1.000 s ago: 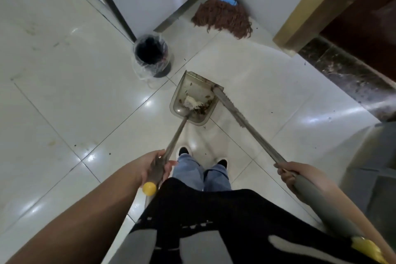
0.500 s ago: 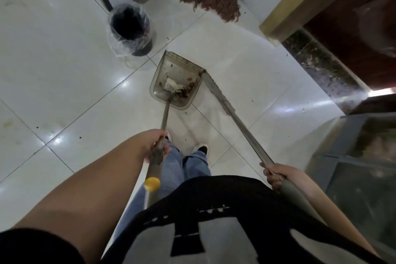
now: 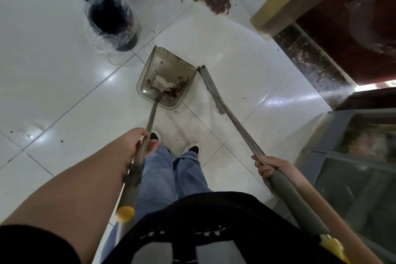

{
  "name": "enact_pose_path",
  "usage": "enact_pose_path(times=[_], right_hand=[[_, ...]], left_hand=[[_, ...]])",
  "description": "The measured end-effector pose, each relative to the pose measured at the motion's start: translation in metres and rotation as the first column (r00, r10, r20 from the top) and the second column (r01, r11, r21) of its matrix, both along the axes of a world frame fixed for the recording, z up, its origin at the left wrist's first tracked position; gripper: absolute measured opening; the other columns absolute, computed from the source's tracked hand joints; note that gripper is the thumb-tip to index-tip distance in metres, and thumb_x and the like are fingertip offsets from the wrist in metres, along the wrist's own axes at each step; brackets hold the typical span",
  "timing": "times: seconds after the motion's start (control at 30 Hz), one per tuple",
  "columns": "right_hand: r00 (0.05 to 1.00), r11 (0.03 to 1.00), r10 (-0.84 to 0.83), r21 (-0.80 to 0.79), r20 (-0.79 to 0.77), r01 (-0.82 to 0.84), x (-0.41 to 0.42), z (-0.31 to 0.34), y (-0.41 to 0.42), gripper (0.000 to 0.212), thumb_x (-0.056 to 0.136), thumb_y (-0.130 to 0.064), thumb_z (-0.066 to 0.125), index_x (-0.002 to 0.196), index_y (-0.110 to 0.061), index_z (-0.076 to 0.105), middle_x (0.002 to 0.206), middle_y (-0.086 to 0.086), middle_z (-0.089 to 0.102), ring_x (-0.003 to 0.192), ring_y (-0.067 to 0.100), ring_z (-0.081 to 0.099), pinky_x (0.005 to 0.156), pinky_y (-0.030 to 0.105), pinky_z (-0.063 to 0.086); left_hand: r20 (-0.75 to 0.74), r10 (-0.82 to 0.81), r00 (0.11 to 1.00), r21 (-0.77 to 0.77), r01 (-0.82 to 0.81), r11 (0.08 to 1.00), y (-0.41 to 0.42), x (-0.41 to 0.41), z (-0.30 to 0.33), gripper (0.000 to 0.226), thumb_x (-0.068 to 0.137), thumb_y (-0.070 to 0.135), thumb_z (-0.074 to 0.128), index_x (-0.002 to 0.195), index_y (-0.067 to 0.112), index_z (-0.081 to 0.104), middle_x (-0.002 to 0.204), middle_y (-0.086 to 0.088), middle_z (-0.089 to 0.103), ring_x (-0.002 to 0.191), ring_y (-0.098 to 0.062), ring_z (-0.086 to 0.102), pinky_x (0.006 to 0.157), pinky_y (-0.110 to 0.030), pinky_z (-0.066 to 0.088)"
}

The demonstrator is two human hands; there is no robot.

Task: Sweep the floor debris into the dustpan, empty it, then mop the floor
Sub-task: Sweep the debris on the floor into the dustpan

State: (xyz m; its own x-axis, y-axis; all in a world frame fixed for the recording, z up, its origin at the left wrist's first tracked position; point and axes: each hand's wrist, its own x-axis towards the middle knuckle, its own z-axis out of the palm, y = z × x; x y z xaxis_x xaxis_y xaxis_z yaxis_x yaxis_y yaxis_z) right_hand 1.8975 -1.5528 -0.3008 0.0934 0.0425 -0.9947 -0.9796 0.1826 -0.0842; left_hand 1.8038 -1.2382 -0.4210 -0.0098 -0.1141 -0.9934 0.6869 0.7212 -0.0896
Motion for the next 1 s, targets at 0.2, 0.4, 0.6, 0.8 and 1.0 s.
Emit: enact_pose_path(times=[0.2, 0.4, 0.6, 0.8, 1.0], right_hand=[[0.976, 0.978, -0.147, 0.125, -0.162, 0.168, 0.023, -0.040, 0.027, 0.026, 0.099, -0.018, 0.039, 0.084, -0.001, 0.050, 0.053, 0.002, 0.054, 0.033, 0.003, 0.050, 0.036, 0.010, 0.046], [0.970, 0.998, -0.005, 0.056, -0.245, 0.020, 0.050, -0.068, 0.052, 0.022, 0.074, 0.001, 0.033, 0.088, 0.009, 0.048, 0.057, 0.018, 0.058, 0.037, 0.020, 0.059, 0.038, 0.019, 0.051], [0.947, 0.979, 0.174, -0.060, -0.271, -0.197, 0.060, -0.085, 0.067, 0.035, 0.099, -0.024, 0.040, 0.069, -0.009, 0.033, 0.037, 0.003, 0.036, 0.019, 0.006, 0.031, 0.022, 0.010, 0.026], [0.947, 0.961, 0.239, -0.089, -0.213, -0.263, 0.056, -0.063, 0.055, 0.035, 0.101, -0.020, 0.038, 0.068, -0.010, 0.032, 0.042, 0.002, 0.033, 0.019, 0.005, 0.028, 0.022, 0.009, 0.023], [0.955, 0.952, 0.273, -0.111, -0.120, -0.286, 0.060, -0.018, 0.043, 0.031, 0.099, -0.022, 0.043, 0.072, -0.012, 0.033, 0.037, 0.002, 0.033, 0.018, 0.005, 0.026, 0.024, 0.004, 0.021]], left_hand=[[-0.061, -0.281, 0.958, 0.043, 0.284, 0.958, -0.004, 0.010, -0.029, 0.034, 0.091, 0.019, 0.049, 0.061, 0.006, 0.044, 0.048, -0.010, 0.051, 0.043, -0.019, 0.046, 0.047, -0.024, 0.041], [-0.044, -0.048, 0.998, -0.086, 0.045, 0.995, 0.001, 0.017, -0.037, 0.018, 0.085, 0.014, 0.045, 0.069, 0.005, 0.044, 0.061, -0.014, 0.057, 0.051, -0.020, 0.056, 0.046, -0.022, 0.052], [-0.035, 0.527, 0.849, -0.364, -0.502, 0.785, 0.008, 0.029, -0.035, 0.038, 0.094, 0.043, 0.045, 0.078, 0.008, 0.044, 0.039, 0.000, 0.046, 0.023, -0.006, 0.042, 0.029, -0.013, 0.038], [-0.045, 0.477, 0.878, -0.443, -0.446, 0.778, 0.036, 0.002, 0.007, 0.035, 0.082, 0.011, 0.064, 0.056, 0.008, 0.040, 0.034, 0.000, 0.042, 0.020, -0.009, 0.040, 0.028, -0.009, 0.035], [-0.065, 0.304, 0.951, -0.476, -0.297, 0.828, 0.051, -0.014, 0.060, 0.051, 0.086, 0.013, 0.062, 0.041, 0.012, 0.039, 0.031, 0.002, 0.036, 0.018, -0.014, 0.039, 0.022, -0.015, 0.029]])
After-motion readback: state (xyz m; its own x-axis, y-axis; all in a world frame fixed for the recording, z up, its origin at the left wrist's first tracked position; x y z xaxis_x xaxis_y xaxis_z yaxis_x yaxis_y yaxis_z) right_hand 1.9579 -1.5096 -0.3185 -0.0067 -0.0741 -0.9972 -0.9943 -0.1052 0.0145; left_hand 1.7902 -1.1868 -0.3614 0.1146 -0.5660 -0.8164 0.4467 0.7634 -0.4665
